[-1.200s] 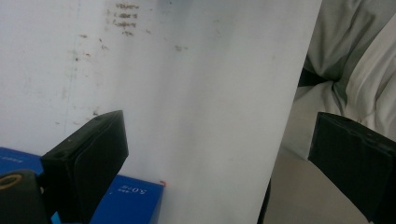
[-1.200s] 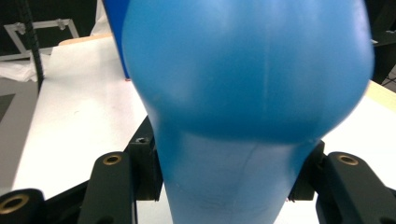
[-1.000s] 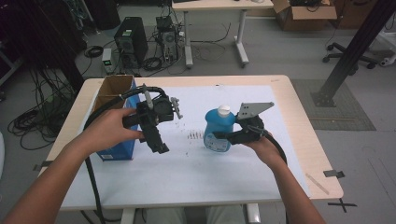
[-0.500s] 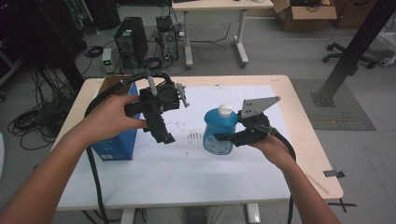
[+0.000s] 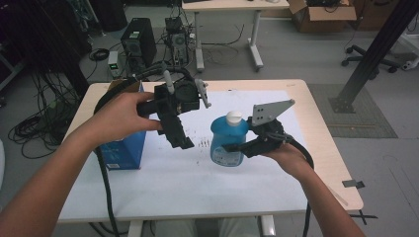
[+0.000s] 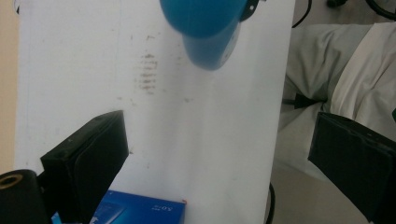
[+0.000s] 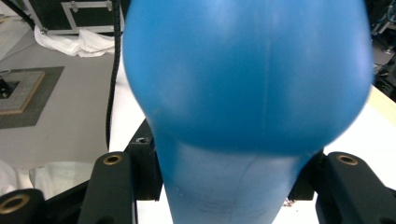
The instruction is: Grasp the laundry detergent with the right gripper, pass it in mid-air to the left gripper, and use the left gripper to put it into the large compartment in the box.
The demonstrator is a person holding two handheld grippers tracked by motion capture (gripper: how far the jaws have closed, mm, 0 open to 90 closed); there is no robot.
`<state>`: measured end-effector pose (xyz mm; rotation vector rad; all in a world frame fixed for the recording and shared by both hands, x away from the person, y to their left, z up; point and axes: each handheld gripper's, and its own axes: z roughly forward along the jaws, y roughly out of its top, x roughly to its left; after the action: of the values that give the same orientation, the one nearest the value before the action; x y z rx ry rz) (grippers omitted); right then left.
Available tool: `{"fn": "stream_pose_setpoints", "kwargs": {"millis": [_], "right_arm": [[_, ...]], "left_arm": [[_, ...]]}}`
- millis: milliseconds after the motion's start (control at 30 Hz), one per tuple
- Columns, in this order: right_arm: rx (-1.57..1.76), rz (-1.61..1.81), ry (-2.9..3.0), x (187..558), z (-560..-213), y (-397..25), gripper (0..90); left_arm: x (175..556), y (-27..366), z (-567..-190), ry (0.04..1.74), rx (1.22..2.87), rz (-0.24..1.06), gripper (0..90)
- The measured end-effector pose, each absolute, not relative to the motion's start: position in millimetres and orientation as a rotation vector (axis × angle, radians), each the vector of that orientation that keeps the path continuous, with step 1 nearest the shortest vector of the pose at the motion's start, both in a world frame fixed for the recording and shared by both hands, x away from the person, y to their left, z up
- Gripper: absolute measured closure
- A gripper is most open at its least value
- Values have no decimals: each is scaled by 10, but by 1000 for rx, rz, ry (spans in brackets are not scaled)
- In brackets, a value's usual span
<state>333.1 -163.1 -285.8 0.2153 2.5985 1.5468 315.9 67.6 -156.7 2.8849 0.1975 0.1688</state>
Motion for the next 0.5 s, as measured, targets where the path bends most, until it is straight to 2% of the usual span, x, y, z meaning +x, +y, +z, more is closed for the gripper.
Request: {"fn": "stream_pose_setpoints", "kwargs": {"millis": [500], "right_arm": [[115,1548,2629,3285,-2876,-1322,436]], "left_arm": [[3130,499,-1613,132,2903,129,50]]}}
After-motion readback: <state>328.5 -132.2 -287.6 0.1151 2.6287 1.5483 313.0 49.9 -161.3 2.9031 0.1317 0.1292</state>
